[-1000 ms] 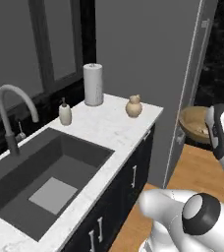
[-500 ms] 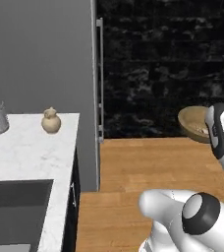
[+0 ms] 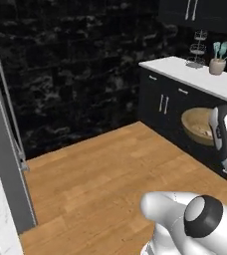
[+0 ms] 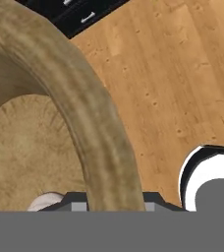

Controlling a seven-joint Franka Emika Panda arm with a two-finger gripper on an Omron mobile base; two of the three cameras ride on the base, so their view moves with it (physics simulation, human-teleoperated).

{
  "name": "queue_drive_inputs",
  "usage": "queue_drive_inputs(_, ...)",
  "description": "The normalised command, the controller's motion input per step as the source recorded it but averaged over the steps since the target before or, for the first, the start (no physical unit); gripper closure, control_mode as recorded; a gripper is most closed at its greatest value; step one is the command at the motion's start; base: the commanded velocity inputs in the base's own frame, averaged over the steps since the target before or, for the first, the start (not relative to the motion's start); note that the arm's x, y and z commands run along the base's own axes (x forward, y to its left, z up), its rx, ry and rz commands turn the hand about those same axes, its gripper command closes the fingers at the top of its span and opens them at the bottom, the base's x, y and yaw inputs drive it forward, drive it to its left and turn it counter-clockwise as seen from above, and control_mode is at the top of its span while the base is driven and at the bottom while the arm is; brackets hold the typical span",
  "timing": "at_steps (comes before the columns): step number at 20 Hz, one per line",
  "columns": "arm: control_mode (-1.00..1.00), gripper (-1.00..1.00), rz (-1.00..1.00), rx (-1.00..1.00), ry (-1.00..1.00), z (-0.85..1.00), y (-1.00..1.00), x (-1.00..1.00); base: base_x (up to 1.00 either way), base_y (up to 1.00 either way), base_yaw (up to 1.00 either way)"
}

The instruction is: Pick the garlic from the sink and place it in the bowl. Then pick the bowl and place it in the microwave. Then close the microwave door and press the start button.

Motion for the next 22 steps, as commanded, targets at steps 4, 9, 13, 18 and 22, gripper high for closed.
queue_drive_inputs(4,1.0,1.0,0.0,0.0,0.0,0.0,0.0,0.0,-0.03,0.04,-0.73)
queue_drive_inputs(9,1.0,1.0,0.0,0.0,0.0,0.0,0.0,0.0,-0.06,0.0,-0.77)
queue_drive_inputs(13,1.0,1.0,0.0,0.0,0.0,0.0,0.0,0.0,-0.1,0.0,-0.79)
queue_drive_inputs(18,1.0,1.0,0.0,0.0,0.0,0.0,0.0,0.0,-0.13,0.02,-0.46)
queue_drive_inputs(22,1.0,1.0,0.0,0.0,0.0,0.0,0.0,0.0,0.0,-0.03,0.0)
